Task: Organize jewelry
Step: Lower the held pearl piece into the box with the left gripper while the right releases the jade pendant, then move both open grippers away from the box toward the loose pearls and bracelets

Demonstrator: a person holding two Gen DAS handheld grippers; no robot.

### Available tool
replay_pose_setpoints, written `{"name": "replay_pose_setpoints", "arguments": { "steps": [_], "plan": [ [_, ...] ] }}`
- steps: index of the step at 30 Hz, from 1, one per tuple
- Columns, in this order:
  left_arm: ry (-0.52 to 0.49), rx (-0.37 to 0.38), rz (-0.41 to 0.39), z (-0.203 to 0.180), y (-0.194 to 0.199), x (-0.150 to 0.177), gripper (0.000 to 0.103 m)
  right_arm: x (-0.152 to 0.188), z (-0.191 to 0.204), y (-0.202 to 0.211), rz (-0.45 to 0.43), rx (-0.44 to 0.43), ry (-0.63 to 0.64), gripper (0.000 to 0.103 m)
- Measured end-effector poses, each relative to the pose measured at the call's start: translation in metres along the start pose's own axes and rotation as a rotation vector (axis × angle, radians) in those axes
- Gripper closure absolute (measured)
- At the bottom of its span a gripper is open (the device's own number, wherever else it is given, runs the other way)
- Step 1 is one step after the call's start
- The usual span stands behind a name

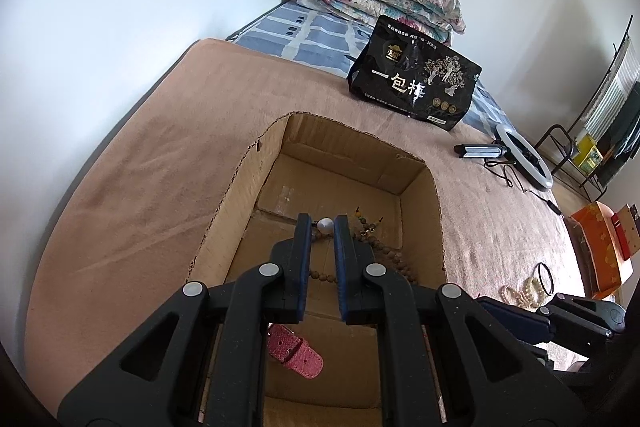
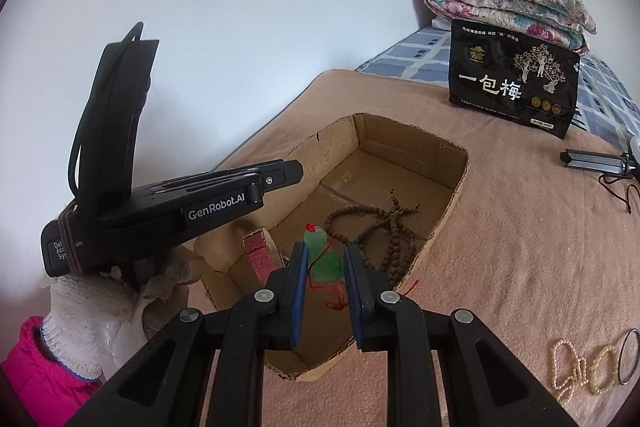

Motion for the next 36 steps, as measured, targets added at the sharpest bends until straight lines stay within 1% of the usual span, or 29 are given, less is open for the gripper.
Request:
{"name": "replay_pose_setpoints", "arguments": {
  "steps": [1,3,4,5,6,9,20,22,24,30,36],
  "plan": [
    [0.001,-0.002,-0.003,0.000,0.000,0.000,0.094,0.000,0.000,0.000,0.000,0.001,0.002,0.083],
    [0.003,-0.009,0.002,0.000,-0.002,0.001,0.094,0.001,0.000,0.000,-0.002,0.005,0.004,0.065],
    [0.002,-0.014,0.003,0.000,-0.002,0.001,0.088,0.000,0.000,0.001,-0.003,0.012,0.008,0.062],
    [0.000,-0.019,0.002,0.000,-0.003,0.001,0.082,0.000,-0.001,0.001,-0.003,0.018,0.013,0.057],
    [-0.001,-0.023,-0.001,0.000,-0.002,0.001,0.073,0.000,-0.001,0.001,-0.004,0.021,0.018,0.051],
    [0.001,-0.026,-0.003,0.000,-0.003,0.001,0.072,-0.001,-0.002,0.003,-0.008,0.034,0.027,0.042],
    [-0.018,-0.031,-0.020,-0.008,0.005,-0.004,0.072,-0.001,-0.009,0.011,-0.009,0.070,0.031,0.031],
    [-0.019,-0.032,-0.022,-0.008,0.007,-0.005,0.072,-0.001,-0.011,0.015,-0.013,0.078,0.033,0.026],
    [-0.019,-0.034,-0.024,-0.009,0.009,-0.006,0.072,-0.002,-0.012,0.019,-0.022,0.091,0.036,0.019],
    [-0.031,-0.039,-0.040,-0.016,0.017,-0.009,0.072,-0.002,-0.019,0.032,-0.027,0.122,0.047,0.011],
    [-0.055,-0.037,-0.053,-0.028,0.023,-0.011,0.072,0.002,-0.022,0.043,-0.011,0.175,0.083,0.011]
  ]
}}
Point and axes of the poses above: each gripper's, at about its wrist camera, not at the fingertips, and y roughly against the way its jaws point, z to its left, x to its underside, the point moved 2 cm from there along -y, roughly the way its jaws point, and after that the axes turned 15 degrees about -z, right-handed, at the moved point
